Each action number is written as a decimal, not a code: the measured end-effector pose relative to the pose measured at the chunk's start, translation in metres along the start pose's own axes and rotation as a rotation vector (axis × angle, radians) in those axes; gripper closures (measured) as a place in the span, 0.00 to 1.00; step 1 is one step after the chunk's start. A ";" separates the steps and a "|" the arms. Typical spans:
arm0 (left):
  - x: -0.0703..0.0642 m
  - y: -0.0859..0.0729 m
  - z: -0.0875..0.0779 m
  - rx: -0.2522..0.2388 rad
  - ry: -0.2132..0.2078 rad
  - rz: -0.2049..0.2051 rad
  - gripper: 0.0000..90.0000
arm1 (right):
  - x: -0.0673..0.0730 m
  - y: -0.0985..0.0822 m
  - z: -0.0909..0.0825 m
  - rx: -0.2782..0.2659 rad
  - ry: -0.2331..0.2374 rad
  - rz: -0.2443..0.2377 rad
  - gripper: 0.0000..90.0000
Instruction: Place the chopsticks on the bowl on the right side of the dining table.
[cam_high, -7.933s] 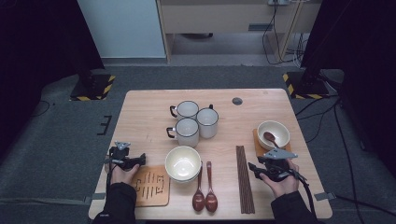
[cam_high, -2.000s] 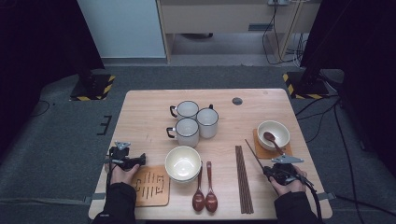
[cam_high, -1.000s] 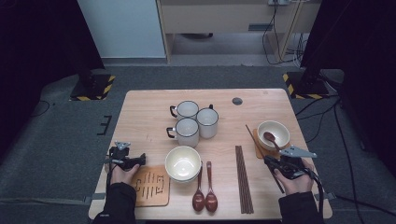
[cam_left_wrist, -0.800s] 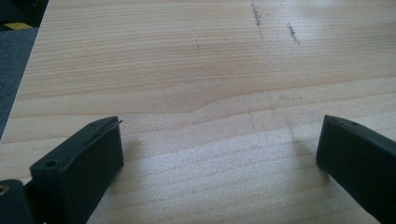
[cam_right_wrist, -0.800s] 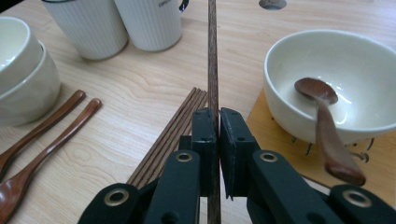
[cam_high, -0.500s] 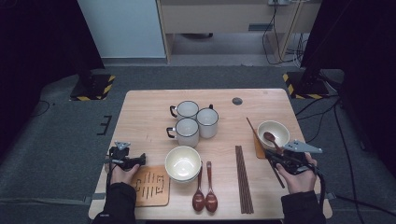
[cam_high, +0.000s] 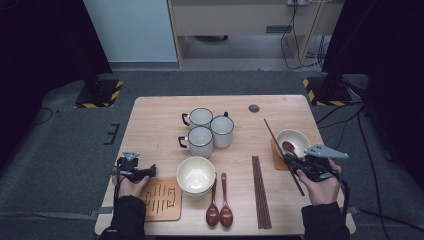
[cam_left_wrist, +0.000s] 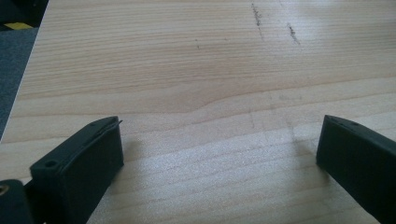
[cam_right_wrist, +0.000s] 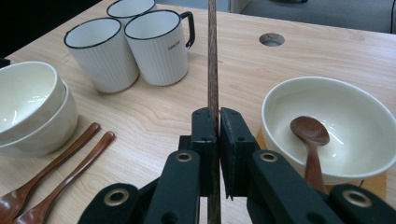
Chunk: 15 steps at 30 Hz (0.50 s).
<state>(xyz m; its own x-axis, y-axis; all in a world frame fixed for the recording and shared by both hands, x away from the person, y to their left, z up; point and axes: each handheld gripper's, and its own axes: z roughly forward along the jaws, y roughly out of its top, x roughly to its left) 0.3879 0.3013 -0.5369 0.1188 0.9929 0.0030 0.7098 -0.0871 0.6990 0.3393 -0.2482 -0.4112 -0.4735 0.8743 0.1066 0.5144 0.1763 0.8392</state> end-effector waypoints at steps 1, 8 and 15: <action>0.000 0.000 0.000 0.000 0.000 0.000 0.00 | 0.000 0.001 0.000 0.000 0.001 0.000 0.95; 0.000 0.000 0.000 0.000 0.000 0.000 0.00 | -0.004 0.009 -0.002 -0.007 0.003 -0.002 0.95; 0.000 0.000 0.000 0.000 0.000 0.000 0.00 | -0.010 0.013 -0.004 -0.001 0.006 0.001 0.95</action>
<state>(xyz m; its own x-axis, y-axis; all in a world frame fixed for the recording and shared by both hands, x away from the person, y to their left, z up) 0.3879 0.3013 -0.5369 0.1188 0.9929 0.0027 0.7098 -0.0868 0.6991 0.3478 -0.2562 -0.3997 -0.4767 0.8721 0.1107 0.5143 0.1745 0.8397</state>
